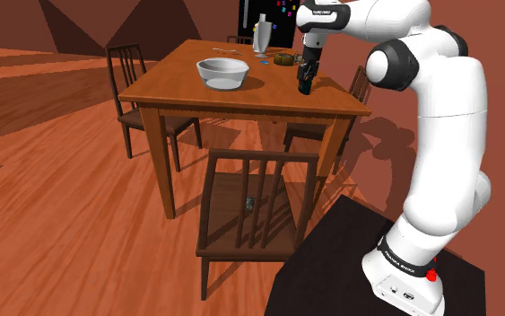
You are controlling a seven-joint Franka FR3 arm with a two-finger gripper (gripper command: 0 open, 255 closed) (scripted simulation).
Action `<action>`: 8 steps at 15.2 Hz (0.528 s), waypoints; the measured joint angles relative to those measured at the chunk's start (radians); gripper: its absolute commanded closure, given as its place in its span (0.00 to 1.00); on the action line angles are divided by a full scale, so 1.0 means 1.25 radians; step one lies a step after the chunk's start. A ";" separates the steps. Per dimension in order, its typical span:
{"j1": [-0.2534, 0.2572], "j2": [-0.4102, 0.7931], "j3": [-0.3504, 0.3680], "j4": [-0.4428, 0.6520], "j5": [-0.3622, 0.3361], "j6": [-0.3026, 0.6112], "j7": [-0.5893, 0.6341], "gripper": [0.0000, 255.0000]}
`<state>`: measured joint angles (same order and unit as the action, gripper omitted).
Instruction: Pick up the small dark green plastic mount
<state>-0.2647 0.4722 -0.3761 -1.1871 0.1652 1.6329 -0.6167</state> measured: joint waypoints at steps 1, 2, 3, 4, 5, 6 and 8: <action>-0.001 0.001 0.000 0.006 0.000 -0.006 0.000 1.00; -0.003 0.003 0.000 0.018 0.001 -0.015 0.000 1.00; -0.006 0.008 0.000 0.035 0.002 -0.027 0.001 1.00; -0.007 0.010 0.000 0.047 0.003 -0.038 0.001 1.00; -0.011 0.015 0.000 0.067 0.005 -0.052 0.001 1.00; -0.014 0.019 0.000 0.083 0.006 -0.065 0.001 1.00; -0.020 0.029 0.001 0.120 0.009 -0.092 0.001 1.00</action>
<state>-0.2902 0.5080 -0.3752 -1.0371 0.1764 1.5185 -0.6154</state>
